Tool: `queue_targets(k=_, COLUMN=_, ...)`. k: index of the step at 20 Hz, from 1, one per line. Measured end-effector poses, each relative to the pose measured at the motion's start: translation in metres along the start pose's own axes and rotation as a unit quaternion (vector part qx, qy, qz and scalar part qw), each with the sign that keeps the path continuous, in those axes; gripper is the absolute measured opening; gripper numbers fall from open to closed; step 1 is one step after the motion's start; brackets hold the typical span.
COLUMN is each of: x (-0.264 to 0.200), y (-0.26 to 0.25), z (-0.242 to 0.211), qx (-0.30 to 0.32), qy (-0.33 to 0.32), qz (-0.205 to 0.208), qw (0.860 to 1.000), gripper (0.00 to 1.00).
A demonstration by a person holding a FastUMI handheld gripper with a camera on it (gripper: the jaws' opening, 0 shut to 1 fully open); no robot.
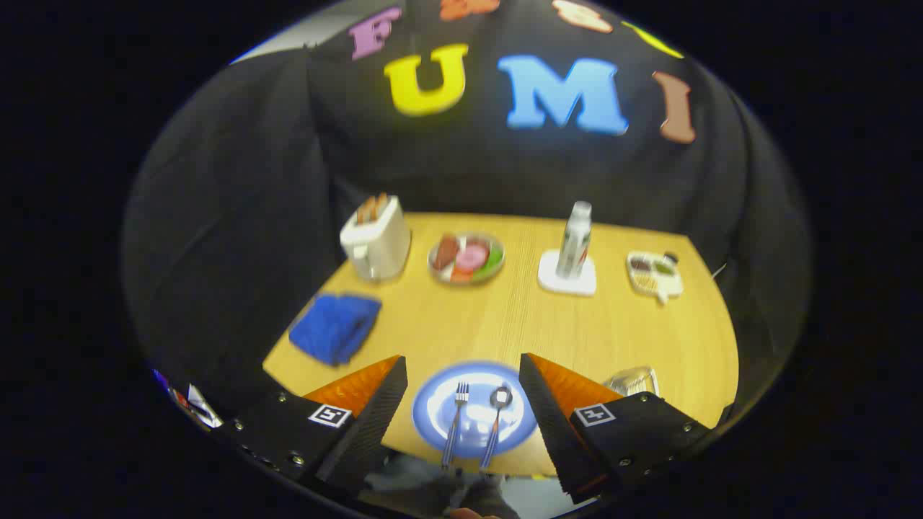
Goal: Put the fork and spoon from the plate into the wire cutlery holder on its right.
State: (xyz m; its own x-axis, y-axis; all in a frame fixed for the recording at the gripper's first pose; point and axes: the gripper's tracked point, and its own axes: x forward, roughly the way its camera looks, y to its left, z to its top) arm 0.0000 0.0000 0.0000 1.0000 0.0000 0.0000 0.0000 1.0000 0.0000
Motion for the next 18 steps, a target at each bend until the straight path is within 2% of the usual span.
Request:
queue_targets(k=2, x=-0.028, y=-0.004, z=0.046, qx=-0.019, qy=-0.115, qz=-0.014, qw=0.993, gripper=0.96)
queue_targets(k=4, x=-0.044, y=-0.008, z=0.052, qx=-0.057, qy=-0.137, qz=-0.033, qw=0.988, gripper=0.99)
queue_targets(k=7, x=-0.045, y=-0.009, z=0.050, qx=-0.033, qy=-0.129, qz=-0.044, qw=0.990, gripper=0.99)
queue_targets(k=14, x=-0.048, y=-0.014, z=0.047, qx=-0.031, qy=-0.115, qz=-0.055, qw=0.991, gripper=0.99)
queue_targets(k=18, x=-0.038, y=-0.017, z=0.022, qx=-0.033, qy=-0.062, qz=-0.055, qw=0.996, gripper=0.99)
